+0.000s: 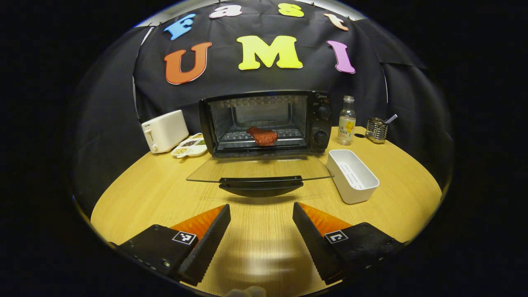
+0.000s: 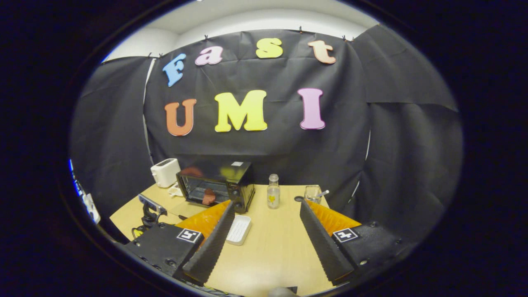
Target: Open the electric oven with the left hand, put the food in, and close the electric oven.
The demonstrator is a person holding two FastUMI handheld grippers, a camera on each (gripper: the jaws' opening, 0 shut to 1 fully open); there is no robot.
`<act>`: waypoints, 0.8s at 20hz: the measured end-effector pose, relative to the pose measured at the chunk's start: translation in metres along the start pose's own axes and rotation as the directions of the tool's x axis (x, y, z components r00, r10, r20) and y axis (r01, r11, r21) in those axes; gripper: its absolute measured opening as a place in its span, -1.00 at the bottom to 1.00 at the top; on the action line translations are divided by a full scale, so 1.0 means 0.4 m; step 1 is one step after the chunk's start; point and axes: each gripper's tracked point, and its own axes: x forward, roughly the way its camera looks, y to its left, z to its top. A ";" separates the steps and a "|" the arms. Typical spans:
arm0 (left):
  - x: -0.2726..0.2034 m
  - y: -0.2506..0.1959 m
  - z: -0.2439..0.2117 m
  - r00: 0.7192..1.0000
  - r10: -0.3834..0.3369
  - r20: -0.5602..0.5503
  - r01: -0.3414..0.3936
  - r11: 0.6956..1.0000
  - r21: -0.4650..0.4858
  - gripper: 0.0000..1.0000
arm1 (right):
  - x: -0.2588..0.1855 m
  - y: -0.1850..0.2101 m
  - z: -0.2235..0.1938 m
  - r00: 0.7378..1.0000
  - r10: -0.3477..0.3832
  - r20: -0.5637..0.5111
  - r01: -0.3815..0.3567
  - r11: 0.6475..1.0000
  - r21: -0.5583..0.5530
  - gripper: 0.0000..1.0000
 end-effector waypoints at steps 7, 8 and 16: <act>0.104 0.015 -0.012 1.000 -0.023 -0.020 0.024 0.999 0.027 0.95 | -0.028 0.017 0.018 0.996 -0.092 -0.001 0.092 0.996 0.002 1.00; 0.111 0.021 -0.011 0.999 -0.021 -0.029 0.022 0.999 0.040 0.94 | -0.029 0.020 0.017 0.995 -0.099 -0.005 0.099 0.995 0.005 1.00; 0.113 0.021 0.012 0.999 -0.034 -0.040 0.036 0.999 0.041 0.94 | -0.033 0.023 0.012 0.994 -0.113 -0.009 0.113 0.993 0.020 1.00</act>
